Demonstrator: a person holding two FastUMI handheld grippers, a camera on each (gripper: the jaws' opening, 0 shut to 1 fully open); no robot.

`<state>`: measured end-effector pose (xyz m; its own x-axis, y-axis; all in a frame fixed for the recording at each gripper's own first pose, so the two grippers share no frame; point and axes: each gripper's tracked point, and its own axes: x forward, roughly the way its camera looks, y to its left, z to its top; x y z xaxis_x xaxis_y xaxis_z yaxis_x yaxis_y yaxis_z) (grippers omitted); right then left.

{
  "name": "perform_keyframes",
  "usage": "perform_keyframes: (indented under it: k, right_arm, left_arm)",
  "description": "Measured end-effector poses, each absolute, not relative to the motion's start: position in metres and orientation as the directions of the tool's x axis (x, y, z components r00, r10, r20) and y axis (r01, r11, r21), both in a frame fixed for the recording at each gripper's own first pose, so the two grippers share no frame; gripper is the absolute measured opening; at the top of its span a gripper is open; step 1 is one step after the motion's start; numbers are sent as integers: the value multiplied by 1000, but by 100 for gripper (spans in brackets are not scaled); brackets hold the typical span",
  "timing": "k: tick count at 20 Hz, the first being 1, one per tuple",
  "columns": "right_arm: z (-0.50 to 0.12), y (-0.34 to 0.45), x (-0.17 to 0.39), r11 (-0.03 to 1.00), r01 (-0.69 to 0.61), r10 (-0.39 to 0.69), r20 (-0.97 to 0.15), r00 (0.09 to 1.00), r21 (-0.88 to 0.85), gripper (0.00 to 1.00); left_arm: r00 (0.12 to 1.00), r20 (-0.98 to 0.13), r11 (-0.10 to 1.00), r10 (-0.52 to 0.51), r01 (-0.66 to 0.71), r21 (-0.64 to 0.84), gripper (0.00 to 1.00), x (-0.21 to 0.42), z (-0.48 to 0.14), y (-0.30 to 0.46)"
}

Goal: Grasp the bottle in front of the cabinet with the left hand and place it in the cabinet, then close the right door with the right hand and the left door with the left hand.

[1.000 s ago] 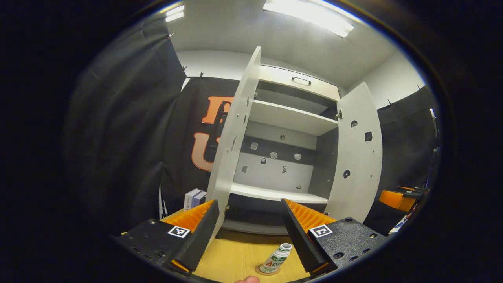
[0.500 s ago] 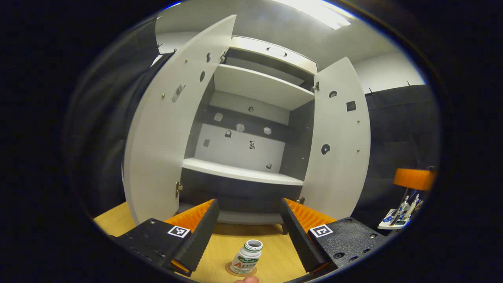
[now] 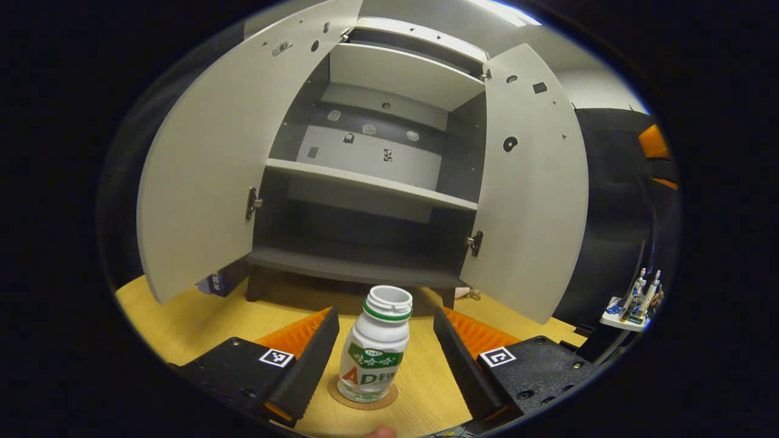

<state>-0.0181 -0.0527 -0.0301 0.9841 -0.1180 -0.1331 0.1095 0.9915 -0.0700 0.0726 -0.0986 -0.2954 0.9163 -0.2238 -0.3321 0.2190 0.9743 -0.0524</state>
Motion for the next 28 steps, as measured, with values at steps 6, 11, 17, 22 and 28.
perform_keyframes:
  k: [6,11,17,22,28]
  right_arm:
    - [-48,-56,-16,991,122,-129,-179,975,-51,97]
    - [-48,-54,-10,991,122,-128,-164,978,-46,90]
    - [-50,-61,0,996,81,-86,-151,985,-42,97]
    - [-51,-70,26,1000,-18,21,-142,990,20,97]
    - [-51,-90,43,983,-160,171,-142,975,85,97]
  left_arm:
    - [906,-382,980,-182,197,-2,96,74,-334,-86]
    - [879,-405,968,-252,236,-89,94,66,-347,-90]
    - [882,-402,968,-247,239,-72,72,63,-319,-89]
    - [925,-315,976,-211,218,-13,72,64,-244,-103]
    - [968,-200,988,-151,154,2,72,80,-127,-136]
